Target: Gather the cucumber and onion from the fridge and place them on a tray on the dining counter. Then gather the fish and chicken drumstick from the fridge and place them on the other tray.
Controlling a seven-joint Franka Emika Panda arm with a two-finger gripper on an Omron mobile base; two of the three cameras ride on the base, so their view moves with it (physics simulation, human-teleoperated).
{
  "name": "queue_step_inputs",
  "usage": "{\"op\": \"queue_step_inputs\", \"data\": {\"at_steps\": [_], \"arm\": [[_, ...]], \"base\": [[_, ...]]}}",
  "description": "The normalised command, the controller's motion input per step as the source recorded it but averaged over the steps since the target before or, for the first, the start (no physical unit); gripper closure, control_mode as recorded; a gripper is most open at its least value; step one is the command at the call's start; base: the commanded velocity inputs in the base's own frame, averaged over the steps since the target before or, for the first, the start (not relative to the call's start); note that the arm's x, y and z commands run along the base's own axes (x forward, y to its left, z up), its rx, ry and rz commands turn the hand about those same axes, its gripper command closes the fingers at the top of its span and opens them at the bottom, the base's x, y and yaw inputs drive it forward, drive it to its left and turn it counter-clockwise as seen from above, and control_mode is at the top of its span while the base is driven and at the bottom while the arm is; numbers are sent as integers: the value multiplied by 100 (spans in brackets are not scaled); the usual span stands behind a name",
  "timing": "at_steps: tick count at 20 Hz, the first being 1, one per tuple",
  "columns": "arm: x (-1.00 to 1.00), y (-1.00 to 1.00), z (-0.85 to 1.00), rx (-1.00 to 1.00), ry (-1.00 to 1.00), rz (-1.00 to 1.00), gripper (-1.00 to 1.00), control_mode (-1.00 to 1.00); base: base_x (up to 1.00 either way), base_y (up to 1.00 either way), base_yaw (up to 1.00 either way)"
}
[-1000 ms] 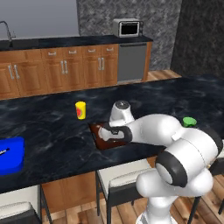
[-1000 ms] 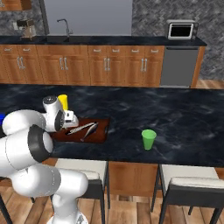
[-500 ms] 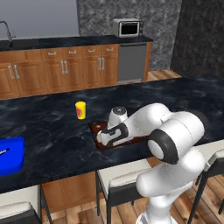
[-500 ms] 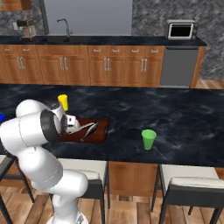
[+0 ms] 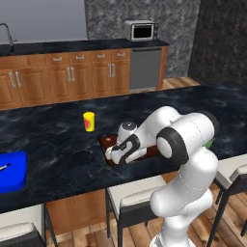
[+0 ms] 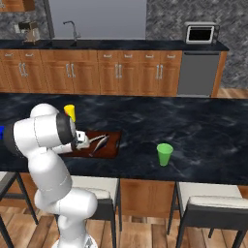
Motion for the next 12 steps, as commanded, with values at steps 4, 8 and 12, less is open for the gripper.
{"op": "queue_step_inputs", "data": {"at_steps": [4,8,12], "arm": [[0,0,8,0,0,0,-100,-100],[0,0,37,0,2,0,-100,-100],[-8,0,50,0,3,0,-100,-100]], "base": [[0,0,0],[0,0,0],[0,0,0]]}}
